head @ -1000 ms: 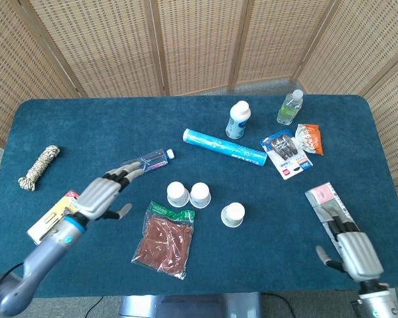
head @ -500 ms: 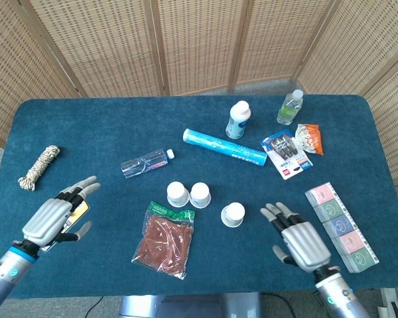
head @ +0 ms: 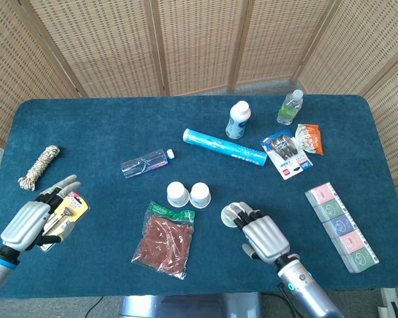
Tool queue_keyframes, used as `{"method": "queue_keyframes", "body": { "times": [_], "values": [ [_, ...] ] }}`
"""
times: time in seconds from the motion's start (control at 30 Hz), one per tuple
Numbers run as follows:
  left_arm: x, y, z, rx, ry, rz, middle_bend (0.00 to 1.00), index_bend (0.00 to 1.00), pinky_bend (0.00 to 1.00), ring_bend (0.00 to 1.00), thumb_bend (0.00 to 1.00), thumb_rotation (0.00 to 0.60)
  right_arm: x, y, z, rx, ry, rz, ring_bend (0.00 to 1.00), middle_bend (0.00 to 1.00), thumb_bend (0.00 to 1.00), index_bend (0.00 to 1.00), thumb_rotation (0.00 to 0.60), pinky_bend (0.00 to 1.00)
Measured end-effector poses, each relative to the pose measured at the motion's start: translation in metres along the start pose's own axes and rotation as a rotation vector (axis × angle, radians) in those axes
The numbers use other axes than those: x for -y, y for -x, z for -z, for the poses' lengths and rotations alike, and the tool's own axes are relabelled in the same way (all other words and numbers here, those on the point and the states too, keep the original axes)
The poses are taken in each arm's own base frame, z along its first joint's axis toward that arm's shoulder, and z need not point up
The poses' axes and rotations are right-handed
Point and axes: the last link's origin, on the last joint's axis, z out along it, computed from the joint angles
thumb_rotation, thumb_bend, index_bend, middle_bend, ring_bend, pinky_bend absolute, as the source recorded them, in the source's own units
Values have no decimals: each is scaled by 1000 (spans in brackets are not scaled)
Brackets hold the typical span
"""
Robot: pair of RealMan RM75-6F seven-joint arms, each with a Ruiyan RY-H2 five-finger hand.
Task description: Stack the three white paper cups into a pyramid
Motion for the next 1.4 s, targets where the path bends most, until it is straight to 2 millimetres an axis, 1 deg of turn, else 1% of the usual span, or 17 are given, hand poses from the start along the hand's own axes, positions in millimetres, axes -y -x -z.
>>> {"method": "queue_keyframes", "body": {
  "times": [0.27,0.47,0.6,0.8,1.03,1.27,1.33,1.4],
  "values": [
    [6,0,1,0,-11,10,0,0,106,0,486,600,10,-8,-26,8,10,20,0,0,385,0,600,287],
    [11,1,1,10,-24,17,0,0,93,0,486,600,12,-15,-39,4,23,39,0,0,384,0,600,219],
    [13,2,1,17,-32,20,0,0,86,0,486,600,11,-13,-45,30,37,47,0,0,385,0,600,186],
    [14,4,1,23,-35,22,0,0,85,0,486,600,7,-9,-54,59,49,60,0,0,387,0,600,185],
    [16,6,0,32,-39,25,0,0,86,0,486,600,1,-4,-60,83,57,62,0,0,392,0,600,187],
    [20,7,2,31,-48,34,0,0,89,0,486,600,-6,3,-62,107,79,66,0,0,396,0,600,262],
    [21,6,3,30,-51,33,0,0,91,0,485,600,-8,5,-63,109,84,65,0,0,400,0,600,332],
    [22,6,4,28,-56,35,0,0,92,0,485,600,-9,6,-65,105,87,64,0,0,410,2,600,380]
  ]
}}
